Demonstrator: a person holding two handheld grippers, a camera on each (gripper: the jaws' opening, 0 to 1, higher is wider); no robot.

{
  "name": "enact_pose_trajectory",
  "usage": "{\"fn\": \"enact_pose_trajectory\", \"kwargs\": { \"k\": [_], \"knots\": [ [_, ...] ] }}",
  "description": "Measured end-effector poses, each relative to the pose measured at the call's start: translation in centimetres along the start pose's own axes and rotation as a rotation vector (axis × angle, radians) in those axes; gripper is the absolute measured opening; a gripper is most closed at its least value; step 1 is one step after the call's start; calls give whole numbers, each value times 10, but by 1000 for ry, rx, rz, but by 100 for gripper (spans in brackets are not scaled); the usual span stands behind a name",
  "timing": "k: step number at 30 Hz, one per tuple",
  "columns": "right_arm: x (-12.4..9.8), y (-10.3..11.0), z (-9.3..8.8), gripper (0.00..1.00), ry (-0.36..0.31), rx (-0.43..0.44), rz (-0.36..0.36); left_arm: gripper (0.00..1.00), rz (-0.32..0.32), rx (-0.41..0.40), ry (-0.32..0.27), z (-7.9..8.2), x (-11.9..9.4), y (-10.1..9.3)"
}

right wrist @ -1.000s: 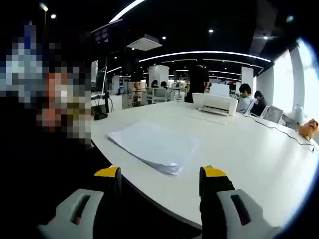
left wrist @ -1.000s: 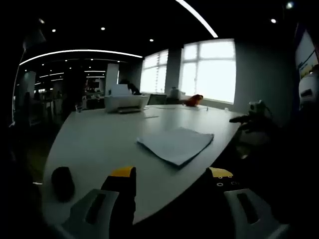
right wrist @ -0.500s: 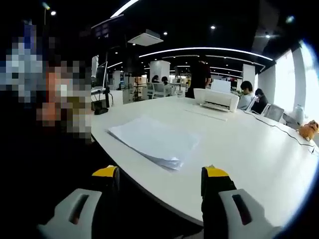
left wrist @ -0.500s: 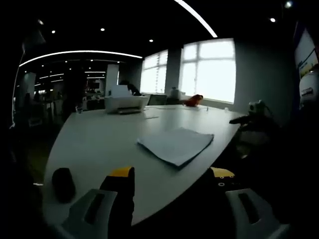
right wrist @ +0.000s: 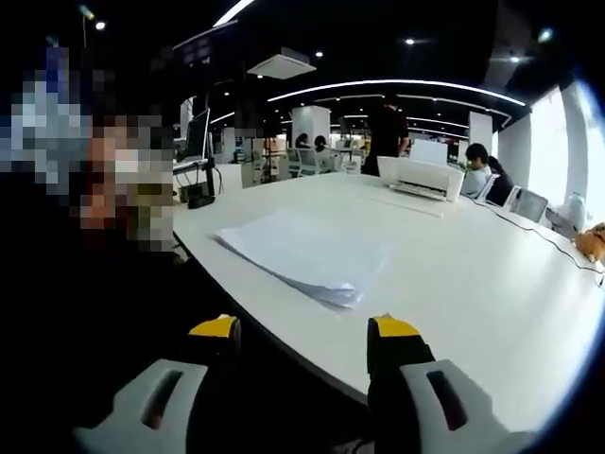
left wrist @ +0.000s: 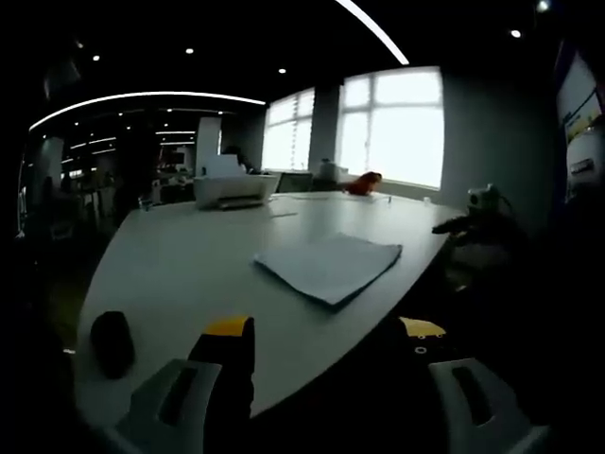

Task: Organize the stack of printing papers by aligning and flattening the scattered papers on the table

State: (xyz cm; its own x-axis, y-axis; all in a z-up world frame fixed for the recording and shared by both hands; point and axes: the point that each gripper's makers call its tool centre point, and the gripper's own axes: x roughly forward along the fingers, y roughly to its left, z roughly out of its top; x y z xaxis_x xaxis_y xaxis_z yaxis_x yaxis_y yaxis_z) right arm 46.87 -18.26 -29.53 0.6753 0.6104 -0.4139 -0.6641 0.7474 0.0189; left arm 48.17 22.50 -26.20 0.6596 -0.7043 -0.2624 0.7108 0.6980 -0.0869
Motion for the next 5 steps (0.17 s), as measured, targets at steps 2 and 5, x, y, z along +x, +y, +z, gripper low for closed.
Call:
{"fn": "enact_pose_trajectory", "kwargs": {
  "k": [2,5],
  "knots": [
    [0,1,-1,46,0,5,6,63,-1,1,2,0,1,0],
    [-1,1,-3,42,3,14,11,63,-3,1,5,-1,2,-1]
  ]
}}
